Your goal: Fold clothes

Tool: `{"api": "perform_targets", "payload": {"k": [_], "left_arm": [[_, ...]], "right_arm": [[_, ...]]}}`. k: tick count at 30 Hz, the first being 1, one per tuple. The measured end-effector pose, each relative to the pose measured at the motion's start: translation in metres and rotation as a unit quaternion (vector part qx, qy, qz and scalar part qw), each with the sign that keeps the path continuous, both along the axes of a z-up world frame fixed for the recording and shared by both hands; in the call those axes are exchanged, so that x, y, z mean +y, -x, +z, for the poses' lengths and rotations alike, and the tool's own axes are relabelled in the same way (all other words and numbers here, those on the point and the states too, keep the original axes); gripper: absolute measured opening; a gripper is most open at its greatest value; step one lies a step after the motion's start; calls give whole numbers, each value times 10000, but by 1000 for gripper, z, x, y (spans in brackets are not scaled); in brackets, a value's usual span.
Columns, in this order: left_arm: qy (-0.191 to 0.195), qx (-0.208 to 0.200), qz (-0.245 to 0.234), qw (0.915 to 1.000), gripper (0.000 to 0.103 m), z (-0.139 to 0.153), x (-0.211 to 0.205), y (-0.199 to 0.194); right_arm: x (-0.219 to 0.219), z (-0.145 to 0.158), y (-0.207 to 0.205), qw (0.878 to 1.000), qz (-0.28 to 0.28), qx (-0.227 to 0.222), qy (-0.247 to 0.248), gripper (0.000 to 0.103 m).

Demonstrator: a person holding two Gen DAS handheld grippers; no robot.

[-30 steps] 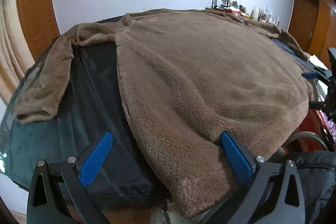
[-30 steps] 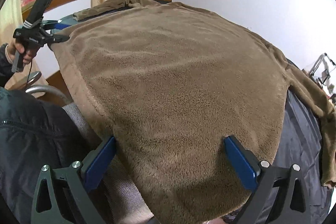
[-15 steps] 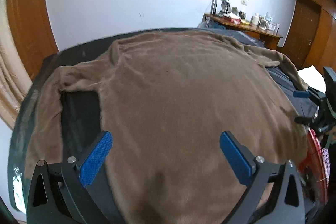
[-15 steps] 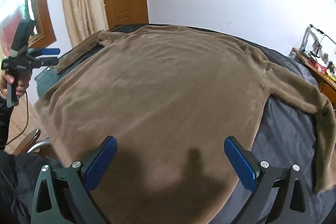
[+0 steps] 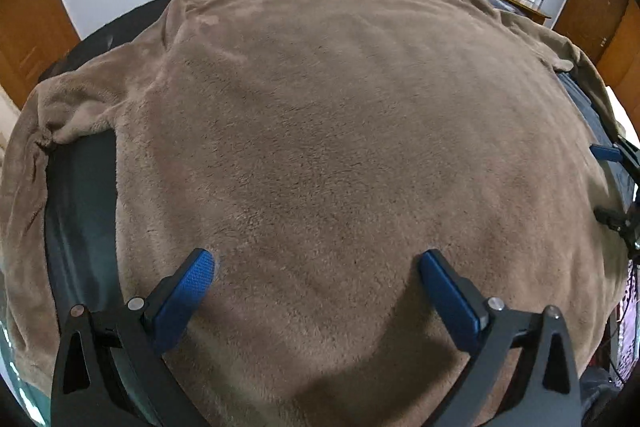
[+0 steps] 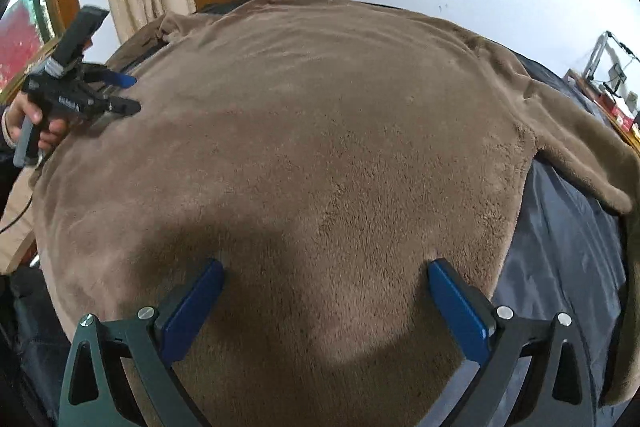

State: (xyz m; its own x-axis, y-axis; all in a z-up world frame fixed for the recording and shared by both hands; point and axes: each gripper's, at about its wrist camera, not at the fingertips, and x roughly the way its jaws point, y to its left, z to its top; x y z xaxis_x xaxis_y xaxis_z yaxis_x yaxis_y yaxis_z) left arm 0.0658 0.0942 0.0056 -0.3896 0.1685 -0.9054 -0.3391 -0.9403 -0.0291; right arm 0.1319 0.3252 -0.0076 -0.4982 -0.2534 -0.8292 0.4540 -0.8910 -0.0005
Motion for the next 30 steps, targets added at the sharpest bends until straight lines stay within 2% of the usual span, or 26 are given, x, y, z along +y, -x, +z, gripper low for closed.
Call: {"api": "perform_targets", "payload": {"k": [2,4,10,12,15,17,21,24,26,30], "left_arm": [[-141,-121,33,9998,103,7,3,4],[-445,-229,59,9987,103,19,8,12],[-1389,-379,170,9894,103,69,41,55],[-1478,-269,134,9886,103,83,59,68],[-1357,-103,120,9906,103,85,91,93],[-1129,20,179,9934,103,74,103,112],[-349,284,529,9976,103,33,120,143],[23,249,723,9971,103,2,123,161],[37,306,845,9959,103,-10,118,167],[-59,696,909,9934,103,-15,114,167]], "right_arm": [[-3,2,5,9998,-7,-199,-83,103],[-2,9,13,9995,-60,-278,-131,103],[-4,43,54,9995,1,175,-278,103],[-4,50,76,9995,-87,227,-188,103],[-1,45,99,9997,-192,135,3,103],[0,35,113,9996,-264,15,105,103],[2,0,123,9991,-299,-309,-7,103],[5,-3,112,10000,-53,-8,-73,103],[9,-2,111,10000,-22,-14,-21,103],[10,6,127,9998,-78,-156,-123,103]]}}
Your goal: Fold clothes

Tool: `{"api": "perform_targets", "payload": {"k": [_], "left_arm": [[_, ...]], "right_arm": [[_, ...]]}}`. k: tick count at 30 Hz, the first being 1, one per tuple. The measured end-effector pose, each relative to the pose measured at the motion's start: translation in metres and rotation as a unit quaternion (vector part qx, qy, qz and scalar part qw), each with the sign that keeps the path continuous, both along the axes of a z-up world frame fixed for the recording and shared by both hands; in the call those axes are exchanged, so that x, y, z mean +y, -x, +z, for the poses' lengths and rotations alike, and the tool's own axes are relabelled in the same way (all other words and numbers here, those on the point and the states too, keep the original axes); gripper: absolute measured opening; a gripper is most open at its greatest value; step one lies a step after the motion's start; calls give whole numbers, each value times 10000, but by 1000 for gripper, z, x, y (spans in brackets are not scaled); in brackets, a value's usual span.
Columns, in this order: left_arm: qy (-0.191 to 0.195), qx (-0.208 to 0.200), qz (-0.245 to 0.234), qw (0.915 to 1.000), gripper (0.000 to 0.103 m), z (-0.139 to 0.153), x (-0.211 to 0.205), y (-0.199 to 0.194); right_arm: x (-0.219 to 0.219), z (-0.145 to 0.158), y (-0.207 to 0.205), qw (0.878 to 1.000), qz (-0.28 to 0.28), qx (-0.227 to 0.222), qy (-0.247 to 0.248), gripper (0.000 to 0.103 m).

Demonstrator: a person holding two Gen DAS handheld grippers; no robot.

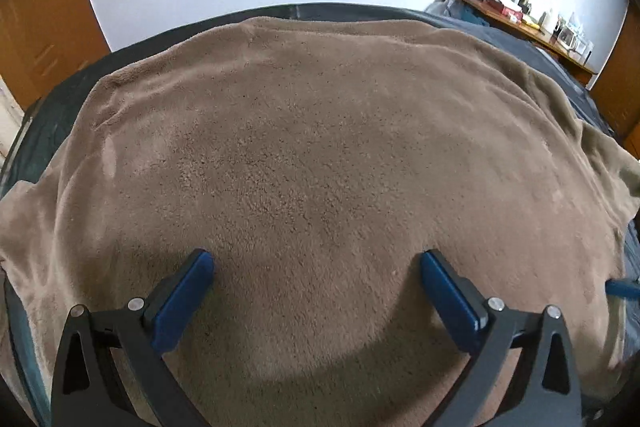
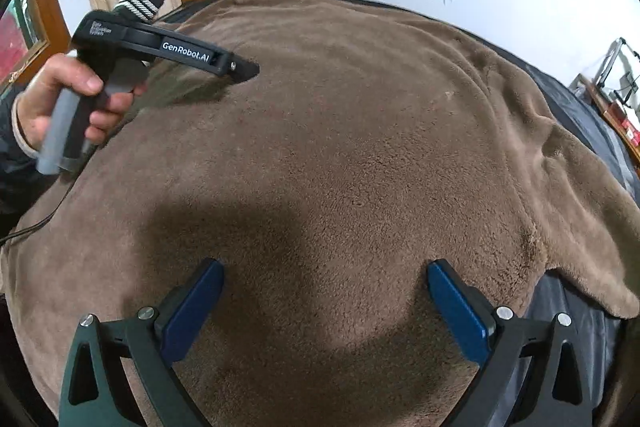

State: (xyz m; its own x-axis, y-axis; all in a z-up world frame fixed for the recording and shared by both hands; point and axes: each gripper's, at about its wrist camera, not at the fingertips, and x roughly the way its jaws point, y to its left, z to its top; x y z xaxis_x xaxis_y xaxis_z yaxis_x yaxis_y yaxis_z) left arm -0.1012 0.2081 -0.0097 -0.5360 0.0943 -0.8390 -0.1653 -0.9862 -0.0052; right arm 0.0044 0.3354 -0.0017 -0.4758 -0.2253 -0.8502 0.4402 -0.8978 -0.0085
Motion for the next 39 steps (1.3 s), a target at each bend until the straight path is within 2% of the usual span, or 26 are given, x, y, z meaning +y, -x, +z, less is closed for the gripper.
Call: {"api": "perform_targets", "payload": {"k": [3,6,10,13,15,17,18,19,24,25,28,33,34,35,36,37,39], "left_arm": [[-37,122,-31,9999,103,-1,-1,-3],[-108,111,-33,9999,103,-1,-3,-1],[-118,117,-46,9999,103,0,-2,-4],[-131,119,-53,9998,103,0,-3,-6],[-129,122,-55,9998,103,1,-3,-7],[-125,123,-55,9998,103,1,-4,-9],[-123,123,-54,9998,103,1,-4,-9],[-121,123,-54,9998,103,0,-4,-8],[-114,123,-50,9998,103,0,-1,-6],[-110,124,-48,9999,103,0,-1,-7],[-102,127,-44,9999,103,1,0,-8],[-104,128,-47,9999,103,1,-1,-8],[-106,128,-48,9999,103,0,-1,-8],[-106,128,-49,9999,103,0,-1,-8],[-106,128,-48,9999,103,0,-1,-8],[-106,128,-48,9999,103,0,-1,-7],[-106,129,-49,9998,103,0,-1,-7]], "right_arm": [[6,12,24,9996,-228,112,-151,103],[24,30,66,9955,-826,401,-236,103],[52,49,126,9818,-1703,768,-328,103],[63,45,177,9712,-2185,825,-468,103],[65,36,198,9716,-2190,718,-535,91],[66,24,215,9754,-2092,465,-515,44],[67,19,223,9767,-2063,351,-483,39],[67,13,230,9776,-2040,244,-446,38],[83,8,241,9815,-1898,-4,254,39],[90,8,239,9816,-1874,-23,365,43],[98,8,237,9834,-1764,8,425,44],[103,14,230,9851,-1629,301,471,44],[102,17,229,9853,-1596,378,476,51],[101,20,228,9853,-1572,462,478,65],[101,24,226,9852,-1549,548,480,71],[100,28,225,9851,-1527,635,482,74],[100,29,226,9852,-1513,703,394,74]]}}
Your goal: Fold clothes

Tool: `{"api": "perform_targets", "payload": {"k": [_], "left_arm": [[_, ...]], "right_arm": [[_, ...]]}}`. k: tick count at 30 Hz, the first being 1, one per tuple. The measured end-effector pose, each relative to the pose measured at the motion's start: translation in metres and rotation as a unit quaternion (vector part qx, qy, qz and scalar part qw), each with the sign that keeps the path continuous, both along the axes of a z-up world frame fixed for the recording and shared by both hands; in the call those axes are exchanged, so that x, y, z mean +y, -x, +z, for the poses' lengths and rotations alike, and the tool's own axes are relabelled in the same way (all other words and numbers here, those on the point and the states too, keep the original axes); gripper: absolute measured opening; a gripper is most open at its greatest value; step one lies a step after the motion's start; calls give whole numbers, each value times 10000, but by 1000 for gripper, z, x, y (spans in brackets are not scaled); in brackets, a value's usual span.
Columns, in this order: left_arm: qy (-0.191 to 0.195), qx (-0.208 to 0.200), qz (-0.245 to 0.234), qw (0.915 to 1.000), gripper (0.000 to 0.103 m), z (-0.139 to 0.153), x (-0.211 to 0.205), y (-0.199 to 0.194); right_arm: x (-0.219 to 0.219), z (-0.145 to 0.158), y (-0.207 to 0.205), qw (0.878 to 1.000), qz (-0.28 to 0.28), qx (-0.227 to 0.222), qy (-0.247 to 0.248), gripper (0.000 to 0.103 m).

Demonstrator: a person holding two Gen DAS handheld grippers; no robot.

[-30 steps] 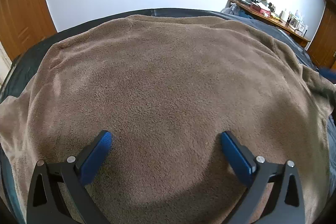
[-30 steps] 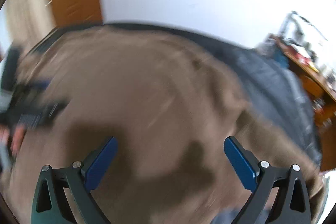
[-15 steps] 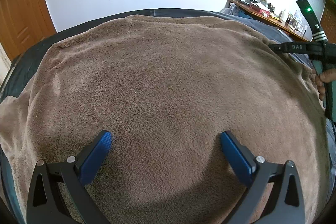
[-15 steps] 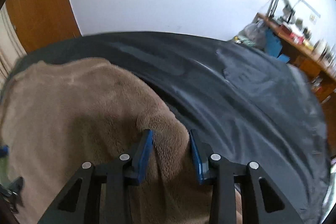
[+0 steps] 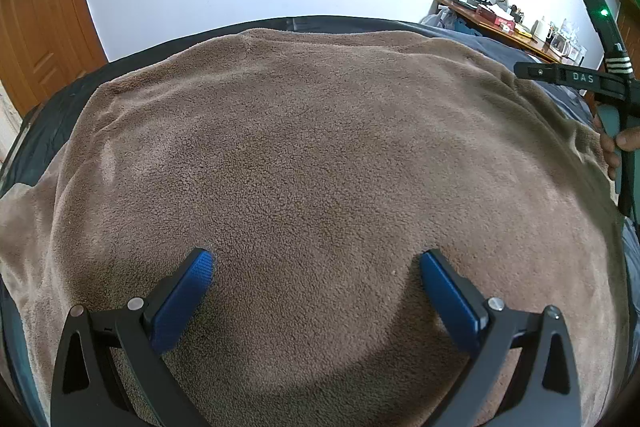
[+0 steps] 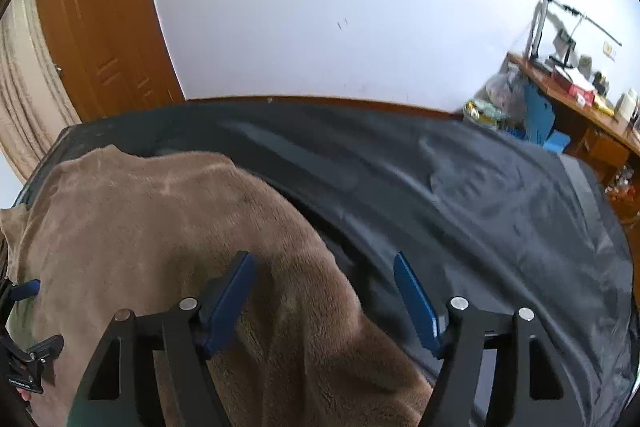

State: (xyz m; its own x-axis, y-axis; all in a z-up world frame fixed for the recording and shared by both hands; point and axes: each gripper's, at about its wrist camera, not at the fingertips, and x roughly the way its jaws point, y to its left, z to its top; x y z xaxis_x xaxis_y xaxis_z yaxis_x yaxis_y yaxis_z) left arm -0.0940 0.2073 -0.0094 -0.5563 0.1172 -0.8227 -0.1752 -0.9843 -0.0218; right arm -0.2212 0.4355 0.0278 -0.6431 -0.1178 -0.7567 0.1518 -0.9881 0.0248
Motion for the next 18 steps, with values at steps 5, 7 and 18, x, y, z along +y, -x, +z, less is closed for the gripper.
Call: {"api": "perform_targets", "payload": {"k": [5,7,18], "left_arm": [[-4,1,-2,10000,103,0,0,0],[-5,1,0,10000,103,0,0,0],[-6,0,1,10000,103,1,1,0]], "right_arm": [[-1,-18,14,9994,42,-329,-68,73],[-3,-28,19,9985,75,-538,-114,71],[-3,-18,31,9967,-345,-289,-674,26]]}}
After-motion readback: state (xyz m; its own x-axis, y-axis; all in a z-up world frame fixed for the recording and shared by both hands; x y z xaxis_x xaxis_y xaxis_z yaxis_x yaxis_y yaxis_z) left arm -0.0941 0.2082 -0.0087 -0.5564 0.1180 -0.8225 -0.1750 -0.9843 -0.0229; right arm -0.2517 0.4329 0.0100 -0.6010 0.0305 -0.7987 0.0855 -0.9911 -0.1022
